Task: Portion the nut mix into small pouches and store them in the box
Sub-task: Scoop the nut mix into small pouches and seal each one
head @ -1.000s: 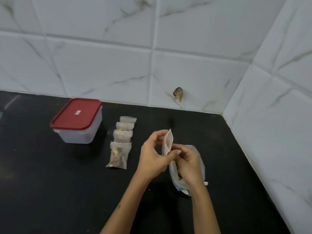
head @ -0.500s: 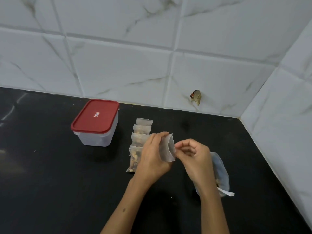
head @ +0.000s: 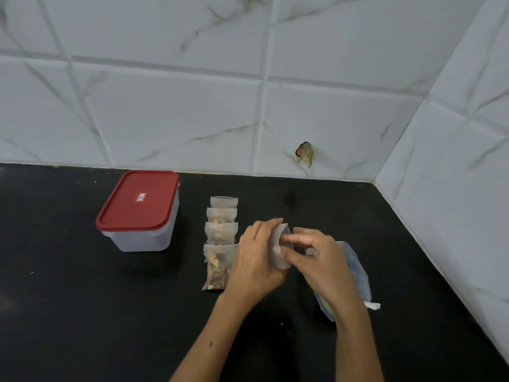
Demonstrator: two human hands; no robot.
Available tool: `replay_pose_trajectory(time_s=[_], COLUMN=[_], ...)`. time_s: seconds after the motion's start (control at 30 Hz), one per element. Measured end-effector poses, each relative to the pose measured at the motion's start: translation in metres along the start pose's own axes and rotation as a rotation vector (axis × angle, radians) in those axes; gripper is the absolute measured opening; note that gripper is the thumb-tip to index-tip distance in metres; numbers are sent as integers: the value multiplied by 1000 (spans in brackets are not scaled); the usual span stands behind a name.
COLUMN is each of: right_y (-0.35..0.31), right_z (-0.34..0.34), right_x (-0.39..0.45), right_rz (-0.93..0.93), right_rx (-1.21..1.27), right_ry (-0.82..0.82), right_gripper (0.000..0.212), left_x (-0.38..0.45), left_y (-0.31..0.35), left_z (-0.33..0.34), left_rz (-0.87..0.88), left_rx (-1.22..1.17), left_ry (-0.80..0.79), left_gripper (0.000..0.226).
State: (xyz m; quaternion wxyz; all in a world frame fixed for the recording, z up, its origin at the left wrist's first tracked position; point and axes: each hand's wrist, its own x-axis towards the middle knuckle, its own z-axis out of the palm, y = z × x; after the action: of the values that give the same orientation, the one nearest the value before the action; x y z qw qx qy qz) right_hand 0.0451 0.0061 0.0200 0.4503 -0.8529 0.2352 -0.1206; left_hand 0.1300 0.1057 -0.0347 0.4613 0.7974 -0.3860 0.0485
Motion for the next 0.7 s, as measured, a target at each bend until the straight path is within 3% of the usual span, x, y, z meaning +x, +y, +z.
replay_pose_trajectory(time_s=[0.07,0.23,0.4,0.53,0.7], right_y=[-1,2,8,11,18], right_z=[-2,-11,-17,-28,-54], right_x=[-2,-9,-10,-17,-26], right_rz=[13,69,52,58,40], right_rx=[-2,6,-53,-111,11], right_ry=[-37,-54,-85,-131,77], right_gripper=[21,44,19,17,26], left_x=[0,0,-2,-2,-3], left_y=[1,4,10,15,23], left_z=[5,13,25,34,49], left_rz=[15,45,52,24,-88], left_rx=[-9,-46,-105,-108,-182], left_ry=[11,-15,33,22,4], left_gripper=[63,63,55,50,39])
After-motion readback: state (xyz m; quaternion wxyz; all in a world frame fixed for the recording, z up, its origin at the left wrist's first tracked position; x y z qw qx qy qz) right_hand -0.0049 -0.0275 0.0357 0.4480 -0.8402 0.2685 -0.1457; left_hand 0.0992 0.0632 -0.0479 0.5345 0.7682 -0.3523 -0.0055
